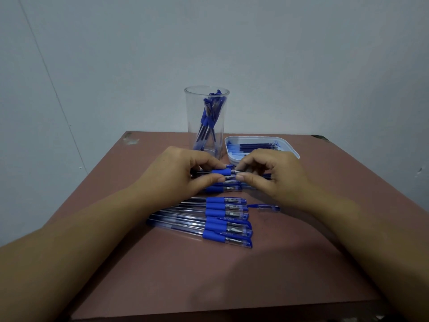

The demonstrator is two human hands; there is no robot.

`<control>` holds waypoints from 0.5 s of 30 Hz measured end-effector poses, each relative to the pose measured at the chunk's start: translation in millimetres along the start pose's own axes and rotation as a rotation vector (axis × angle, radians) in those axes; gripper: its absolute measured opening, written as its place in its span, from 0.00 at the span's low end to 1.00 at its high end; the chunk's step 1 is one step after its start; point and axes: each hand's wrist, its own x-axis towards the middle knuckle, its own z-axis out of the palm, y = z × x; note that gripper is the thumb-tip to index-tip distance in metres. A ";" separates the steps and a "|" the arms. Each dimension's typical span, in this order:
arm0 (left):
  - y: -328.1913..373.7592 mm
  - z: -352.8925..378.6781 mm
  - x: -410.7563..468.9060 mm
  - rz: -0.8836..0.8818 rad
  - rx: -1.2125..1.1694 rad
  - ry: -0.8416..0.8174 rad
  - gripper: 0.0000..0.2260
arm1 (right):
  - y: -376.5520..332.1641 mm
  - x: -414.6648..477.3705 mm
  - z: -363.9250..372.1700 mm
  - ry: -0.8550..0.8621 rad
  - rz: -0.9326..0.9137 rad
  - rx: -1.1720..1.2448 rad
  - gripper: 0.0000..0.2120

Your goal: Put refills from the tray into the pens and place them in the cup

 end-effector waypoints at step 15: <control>0.7 -3.6 1.8 0.001 -0.012 -0.001 0.13 | 4.5 -14.1 -39.8 -0.463 0.220 -0.121 0.05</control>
